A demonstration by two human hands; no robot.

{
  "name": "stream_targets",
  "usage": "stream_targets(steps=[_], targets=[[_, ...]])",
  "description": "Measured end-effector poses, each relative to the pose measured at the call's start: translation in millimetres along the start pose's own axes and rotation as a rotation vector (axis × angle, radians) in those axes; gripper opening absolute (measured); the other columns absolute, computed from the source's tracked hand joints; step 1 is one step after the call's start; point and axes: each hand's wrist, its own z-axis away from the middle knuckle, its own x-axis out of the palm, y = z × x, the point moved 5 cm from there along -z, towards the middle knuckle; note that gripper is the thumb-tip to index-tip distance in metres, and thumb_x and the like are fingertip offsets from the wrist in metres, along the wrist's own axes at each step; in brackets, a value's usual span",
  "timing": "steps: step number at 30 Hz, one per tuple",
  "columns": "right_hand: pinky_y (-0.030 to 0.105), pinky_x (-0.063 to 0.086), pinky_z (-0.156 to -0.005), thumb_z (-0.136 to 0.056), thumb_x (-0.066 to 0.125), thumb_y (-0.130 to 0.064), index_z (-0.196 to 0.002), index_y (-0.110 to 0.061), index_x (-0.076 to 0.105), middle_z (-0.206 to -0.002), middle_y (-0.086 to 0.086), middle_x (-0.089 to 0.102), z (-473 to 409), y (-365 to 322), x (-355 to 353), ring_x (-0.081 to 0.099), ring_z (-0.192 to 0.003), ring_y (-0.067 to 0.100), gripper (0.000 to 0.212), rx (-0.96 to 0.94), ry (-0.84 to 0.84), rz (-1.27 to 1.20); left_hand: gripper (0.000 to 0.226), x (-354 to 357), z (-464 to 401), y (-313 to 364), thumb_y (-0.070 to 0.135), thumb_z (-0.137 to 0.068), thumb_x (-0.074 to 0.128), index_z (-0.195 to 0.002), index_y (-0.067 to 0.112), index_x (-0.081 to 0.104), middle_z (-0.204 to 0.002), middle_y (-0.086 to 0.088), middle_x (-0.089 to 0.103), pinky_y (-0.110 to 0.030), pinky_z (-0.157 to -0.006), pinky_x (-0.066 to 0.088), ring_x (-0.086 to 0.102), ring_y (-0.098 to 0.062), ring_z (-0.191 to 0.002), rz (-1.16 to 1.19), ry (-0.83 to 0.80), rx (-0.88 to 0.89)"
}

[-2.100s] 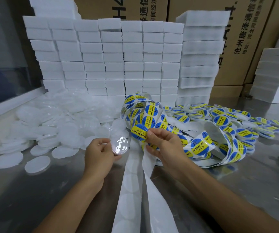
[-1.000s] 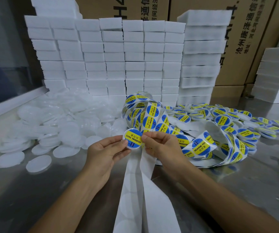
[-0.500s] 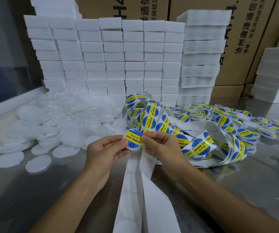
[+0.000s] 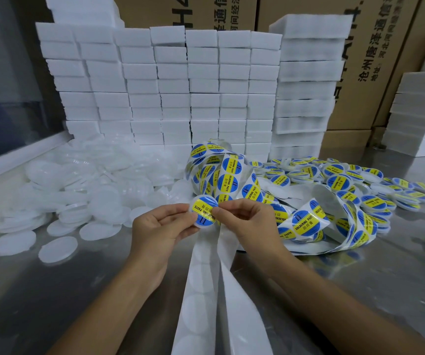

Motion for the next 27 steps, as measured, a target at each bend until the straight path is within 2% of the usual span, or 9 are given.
stream_targets(steps=[6,12,14,16,18,21,24,27], targets=[[0.017,0.055,-0.066,-0.076,0.083,-0.013,-0.085,-0.009,0.076,-0.079,0.0,0.077,-1.2,-1.3,-1.2,0.074,-0.076,0.013,0.013,-0.044,0.023,0.033,0.016,3.4,2.6,3.0,-0.001,-0.068,0.078,-0.082,0.006,0.072,-0.08,-0.016,0.075,-0.024,-0.062,0.058,0.074,-0.026,-0.074,-0.038,-0.005,0.041],[0.019,0.055,-0.066,-0.078,0.082,-0.018,-0.083,-0.019,0.075,-0.077,-0.003,0.074,-2.1,-5.3,-2.3,0.064,-0.067,0.005,0.009,-0.163,0.062,0.217,0.013,5.3,5.2,6.8,0.004,-0.064,0.081,-0.072,0.014,0.077,-0.079,-0.016,0.075,-0.025,-0.063,0.058,0.074,-0.027,-0.075,-0.032,-0.045,0.073],[0.02,0.055,-0.066,-0.08,0.081,-0.023,-0.089,-0.021,0.073,-0.083,-0.007,0.072,-0.5,-5.5,-2.8,0.062,-0.068,0.005,0.012,-0.2,0.073,0.301,0.02,6.7,6.7,7.7,0.013,-0.053,0.083,-0.073,0.014,0.077,-0.081,-0.017,0.075,-0.027,-0.065,0.059,0.074,-0.028,-0.077,-0.014,-0.08,0.061],[0.02,0.055,-0.066,-0.08,0.08,-0.029,-0.101,-0.022,0.07,-0.093,-0.01,0.07,1.8,-6.5,-0.9,0.064,-0.069,0.005,0.023,-0.23,0.053,0.329,0.028,8.8,7.2,8.1,0.019,-0.047,0.085,-0.073,0.015,0.077,-0.081,-0.017,0.074,-0.029,-0.068,0.059,0.074,-0.028,-0.077,0.006,-0.112,0.044],[0.022,0.056,-0.067,-0.082,0.077,-0.033,-0.111,-0.02,0.068,-0.096,-0.006,0.07,4.3,-7.9,6.1,0.066,-0.07,0.005,0.033,-0.252,-0.05,0.288,0.03,13.0,7.6,7.6,0.02,-0.045,0.086,-0.073,0.016,0.077,-0.081,-0.016,0.074,-0.029,-0.069,0.059,0.074,-0.027,-0.077,0.046,-0.161,0.026],[0.027,0.057,-0.064,-0.088,0.068,-0.03,-0.113,-0.017,0.067,-0.078,-0.003,0.074,7.2,-7.2,16.3,0.068,-0.064,0.012,0.029,-0.25,-0.184,0.176,0.029,17.5,7.8,7.0,0.017,-0.049,0.084,-0.078,0.017,0.078,-0.083,-0.017,0.074,-0.03,-0.07,0.059,0.074,-0.029,-0.079,0.105,-0.224,0.0],[0.021,0.051,-0.059,-0.098,0.059,-0.018,-0.104,-0.01,0.07,-0.066,0.0,0.069,5.5,-8.6,13.9,0.062,-0.055,0.011,0.015,-0.285,-0.125,0.205,0.029,17.2,8.1,6.2,0.011,-0.058,0.078,-0.088,0.015,0.079,-0.089,-0.02,0.074,-0.029,-0.071,0.059,0.074,-0.031,-0.083,0.122,-0.26,-0.029],[0.025,0.048,-0.058,-0.103,0.049,-0.016,-0.086,-0.001,0.068,-0.057,0.003,0.062,4.1,-8.8,9.6,0.057,-0.052,0.011,0.03,-0.294,-0.08,0.259,0.032,20.4,10.0,5.4,0.012,-0.062,0.076,-0.094,0.015,0.078,-0.095,-0.021,0.074,-0.029,-0.072,0.059,0.073,-0.033,-0.087,0.121,-0.311,-0.046]])
